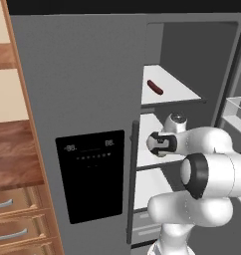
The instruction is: Retrieve the sausage and cheese from the fridge and place them on the cutting board on the counter.
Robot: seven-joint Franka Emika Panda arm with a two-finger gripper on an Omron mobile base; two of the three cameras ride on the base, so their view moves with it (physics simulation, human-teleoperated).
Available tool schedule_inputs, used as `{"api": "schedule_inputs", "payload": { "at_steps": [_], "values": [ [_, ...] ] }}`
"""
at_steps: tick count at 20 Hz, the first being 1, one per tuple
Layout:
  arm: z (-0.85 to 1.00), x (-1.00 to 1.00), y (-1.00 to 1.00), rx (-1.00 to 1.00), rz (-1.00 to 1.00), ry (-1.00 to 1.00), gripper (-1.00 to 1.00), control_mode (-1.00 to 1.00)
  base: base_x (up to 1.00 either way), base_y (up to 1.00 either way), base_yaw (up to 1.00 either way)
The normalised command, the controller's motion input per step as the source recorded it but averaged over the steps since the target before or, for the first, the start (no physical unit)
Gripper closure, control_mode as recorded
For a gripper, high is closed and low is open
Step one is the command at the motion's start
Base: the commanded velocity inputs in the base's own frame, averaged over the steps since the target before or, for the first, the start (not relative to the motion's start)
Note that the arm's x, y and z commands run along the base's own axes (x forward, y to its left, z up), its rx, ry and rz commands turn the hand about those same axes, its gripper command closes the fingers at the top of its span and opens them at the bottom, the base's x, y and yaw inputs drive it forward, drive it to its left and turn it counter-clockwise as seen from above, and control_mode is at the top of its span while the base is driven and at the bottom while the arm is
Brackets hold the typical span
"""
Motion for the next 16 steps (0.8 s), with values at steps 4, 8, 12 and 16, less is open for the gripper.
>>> {"api": "schedule_inputs", "payload": {
  "at_steps": [4, 8, 12, 16],
  "values": [
    [-0.24, 0.31, -0.08, 0.01, 0.0, 0.0, -1.0, -1.0, 0.0, 0.0, 0.0],
    [-0.22, 0.2, -0.08, 0.01, 0.0, 0.0, -1.0, -1.0, 0.0, 0.0, 0.0],
    [-0.31, 0.02, -0.09, 0.0, 0.0, 0.0, -1.0, -1.0, 0.0, 0.0, 0.0],
    [-0.3, 0.02, -0.1, 0.01, 0.0, 0.0, -1.0, -1.0, 0.0, 0.0, 0.0]
  ]
}}
